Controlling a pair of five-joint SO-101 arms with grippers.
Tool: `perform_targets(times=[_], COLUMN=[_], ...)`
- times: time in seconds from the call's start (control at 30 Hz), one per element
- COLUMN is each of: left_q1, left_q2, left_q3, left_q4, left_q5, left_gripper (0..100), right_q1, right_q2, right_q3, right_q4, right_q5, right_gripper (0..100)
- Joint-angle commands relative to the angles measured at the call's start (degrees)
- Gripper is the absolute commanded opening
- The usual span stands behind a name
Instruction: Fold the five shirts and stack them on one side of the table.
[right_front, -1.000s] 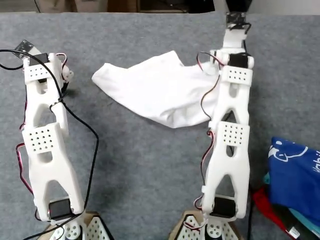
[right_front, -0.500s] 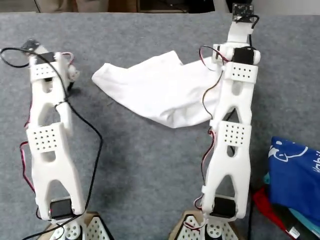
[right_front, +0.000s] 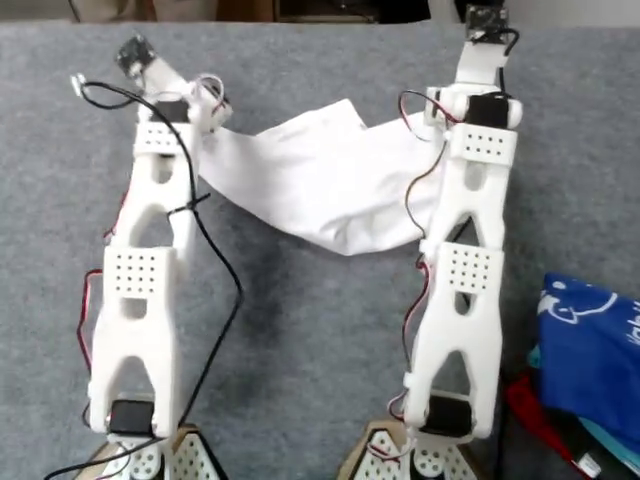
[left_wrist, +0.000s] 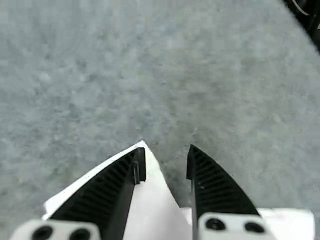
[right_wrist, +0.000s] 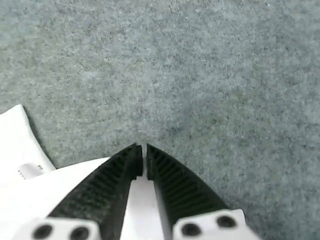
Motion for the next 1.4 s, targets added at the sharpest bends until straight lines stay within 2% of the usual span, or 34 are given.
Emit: perform_targets(times=[0.0, 0.23, 0.83, 0.93, 1.13, 1.2, 1.37], left_q1=[0.1, -1.7, -1.9, -2.0, -3.0, -3.3, -3.5], left_q2=[2.0, 6.5, 7.1, 7.1, 7.6, 7.6, 7.0], left_q3=[-1.9, -8.3, -10.8, -15.0, -32.4, -36.4, -36.0], left_q4=[-4.9, -1.8, 6.4, 12.0, 27.0, 29.5, 29.9], left_q5=[2.4, -3.7, -4.0, -4.0, -5.8, -7.5, -7.8], left_gripper=[14, 7, 2, 2, 2, 2, 2], right_q1=[0.0, 0.4, 0.4, 0.4, 0.0, -0.2, -1.2], right_q2=[-0.2, -0.2, -0.1, -0.1, -0.1, 0.7, -0.5], right_q3=[-2.8, -2.8, -2.3, -2.3, -2.2, -2.7, -2.9], right_q4=[-0.6, -0.5, -0.7, -0.7, -0.6, -0.4, 0.4], right_q5=[-0.2, -0.2, -0.2, -0.2, -0.4, -0.5, -0.5], right_gripper=[0.5, 0.5, 0.5, 0.5, 0.5, 0.5, 0.5])
